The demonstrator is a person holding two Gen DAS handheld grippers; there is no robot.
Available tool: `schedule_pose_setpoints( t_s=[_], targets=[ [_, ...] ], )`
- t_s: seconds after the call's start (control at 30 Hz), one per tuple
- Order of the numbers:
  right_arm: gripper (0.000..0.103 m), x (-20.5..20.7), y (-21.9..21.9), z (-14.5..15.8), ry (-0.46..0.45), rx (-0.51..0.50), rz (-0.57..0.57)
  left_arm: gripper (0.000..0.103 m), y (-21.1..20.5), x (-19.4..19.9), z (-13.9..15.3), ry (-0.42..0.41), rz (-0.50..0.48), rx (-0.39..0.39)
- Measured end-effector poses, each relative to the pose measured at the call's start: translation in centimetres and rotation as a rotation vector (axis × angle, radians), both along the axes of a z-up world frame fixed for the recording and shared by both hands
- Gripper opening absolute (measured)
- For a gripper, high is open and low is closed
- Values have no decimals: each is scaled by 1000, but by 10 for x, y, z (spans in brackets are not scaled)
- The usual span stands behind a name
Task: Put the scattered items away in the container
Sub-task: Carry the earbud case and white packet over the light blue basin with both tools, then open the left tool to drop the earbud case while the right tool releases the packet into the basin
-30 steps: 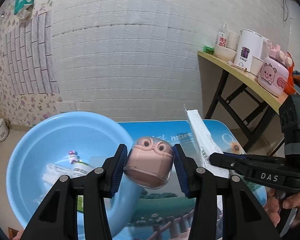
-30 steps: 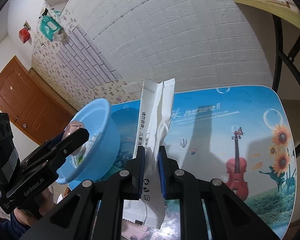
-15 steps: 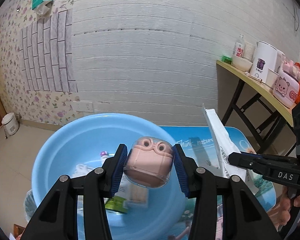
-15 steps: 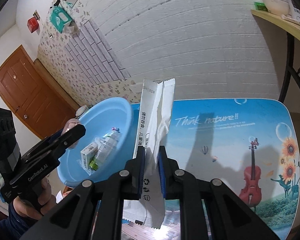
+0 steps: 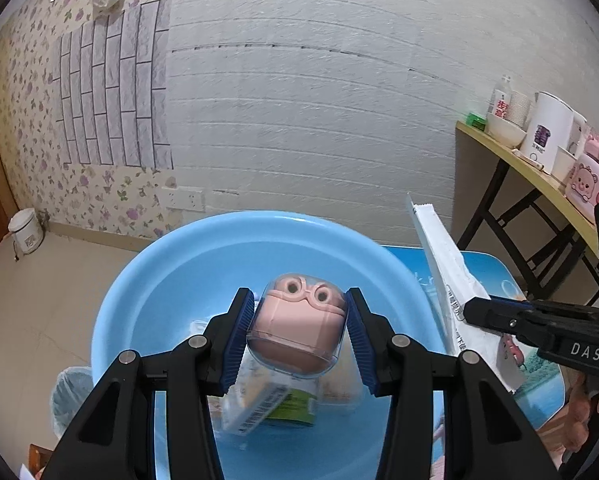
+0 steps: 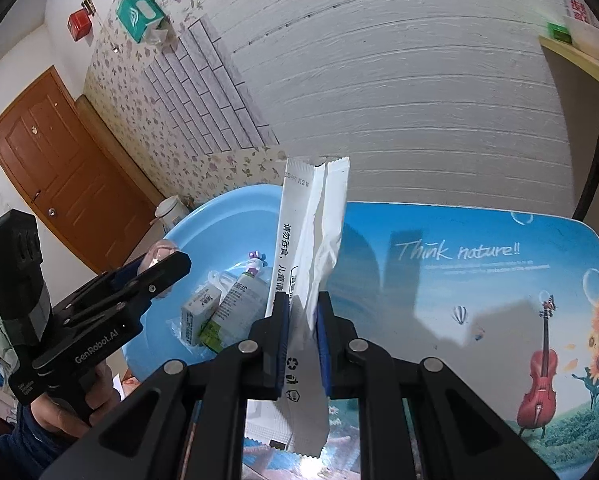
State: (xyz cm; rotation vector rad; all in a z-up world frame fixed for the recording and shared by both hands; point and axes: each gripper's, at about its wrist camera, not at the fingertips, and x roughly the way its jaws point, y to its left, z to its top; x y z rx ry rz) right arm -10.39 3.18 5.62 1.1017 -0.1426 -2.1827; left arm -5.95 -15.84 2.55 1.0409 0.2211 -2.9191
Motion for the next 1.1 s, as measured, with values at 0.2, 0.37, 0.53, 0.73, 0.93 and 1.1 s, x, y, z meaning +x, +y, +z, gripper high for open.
schedule_pose_setpoints(
  t_s=[0.2,0.37,0.53,0.73,0.93,1.1],
  targets=[
    [14,-3,-21,2,14,34,6,45,-18,-3,-6,-8,7,16],
    [14,-3,-45,9,29,43,39,45,-31,-4,-10,-12,11,11],
    [14,-1,-70,10,34,47,76,45,-46,-4,-15,-28,22,15],
    [14,6,-90,6,31,62,109,45,-54,-5,-23,-44,21,11],
    [14,8,-97,-2,16,73,114,45,-56,-7,-27,-58,8,1],
    [14,8,-95,-2,11,74,116,45,-58,-7,-28,-66,13,-3]
  ],
)
